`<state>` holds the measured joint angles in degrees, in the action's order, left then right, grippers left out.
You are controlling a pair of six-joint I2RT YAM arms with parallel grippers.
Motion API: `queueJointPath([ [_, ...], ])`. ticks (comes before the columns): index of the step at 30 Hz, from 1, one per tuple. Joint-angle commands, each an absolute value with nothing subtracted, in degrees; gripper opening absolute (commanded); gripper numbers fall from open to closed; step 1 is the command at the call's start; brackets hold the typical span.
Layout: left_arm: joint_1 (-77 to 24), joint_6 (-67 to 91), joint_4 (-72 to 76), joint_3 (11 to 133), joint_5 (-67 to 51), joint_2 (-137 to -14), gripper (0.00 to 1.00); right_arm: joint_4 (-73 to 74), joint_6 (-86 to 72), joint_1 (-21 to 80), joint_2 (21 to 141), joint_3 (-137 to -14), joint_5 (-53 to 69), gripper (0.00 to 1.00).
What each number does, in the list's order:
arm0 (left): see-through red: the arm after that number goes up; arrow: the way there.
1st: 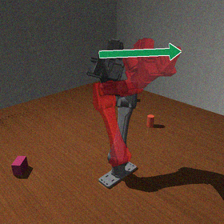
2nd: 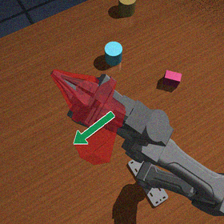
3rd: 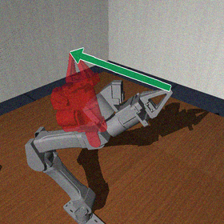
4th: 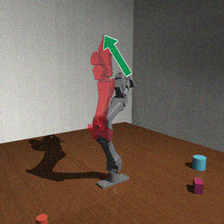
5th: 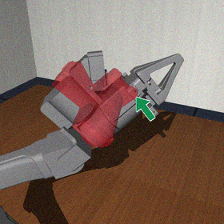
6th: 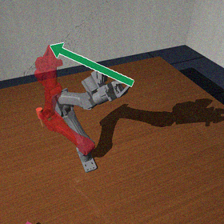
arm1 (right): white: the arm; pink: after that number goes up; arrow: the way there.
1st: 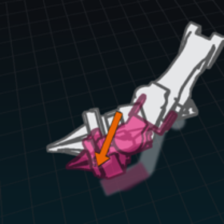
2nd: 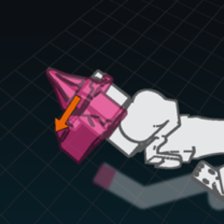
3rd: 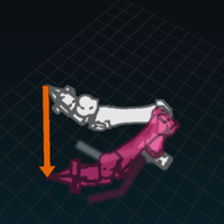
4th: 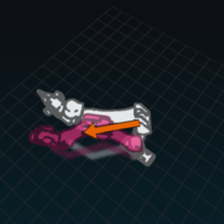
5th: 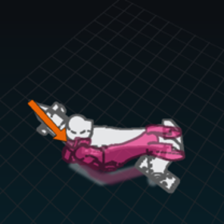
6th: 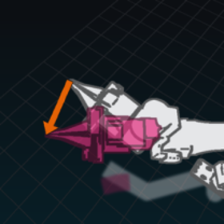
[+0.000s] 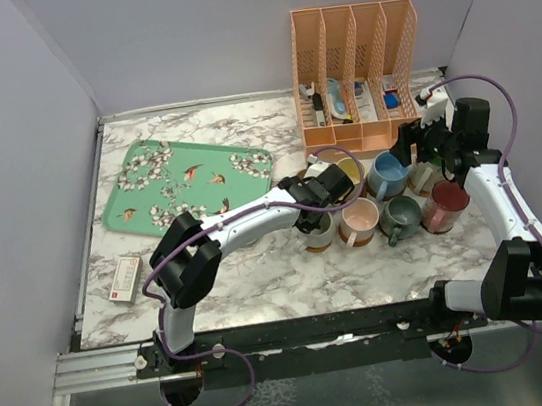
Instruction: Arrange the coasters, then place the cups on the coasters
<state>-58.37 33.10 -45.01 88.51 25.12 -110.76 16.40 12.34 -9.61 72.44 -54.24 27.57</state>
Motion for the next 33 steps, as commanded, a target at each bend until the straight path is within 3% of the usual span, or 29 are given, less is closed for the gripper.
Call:
queueJointPath([
  [1,-58.8,33.7,-42.6,88.3,26.9,-109.8,0.18,15.4,13.3,-10.0,72.1,-53.7,28.7,0.73],
  [24,-58.8,33.4,-42.2,87.2,25.8,-107.4,0.29,15.3,13.4,-10.1,72.1,-53.6,28.6,0.73],
  [33,-58.8,31.7,-40.0,84.5,20.9,-103.0,0.42,15.2,13.7,-10.1,71.9,-53.4,28.6,0.74],
])
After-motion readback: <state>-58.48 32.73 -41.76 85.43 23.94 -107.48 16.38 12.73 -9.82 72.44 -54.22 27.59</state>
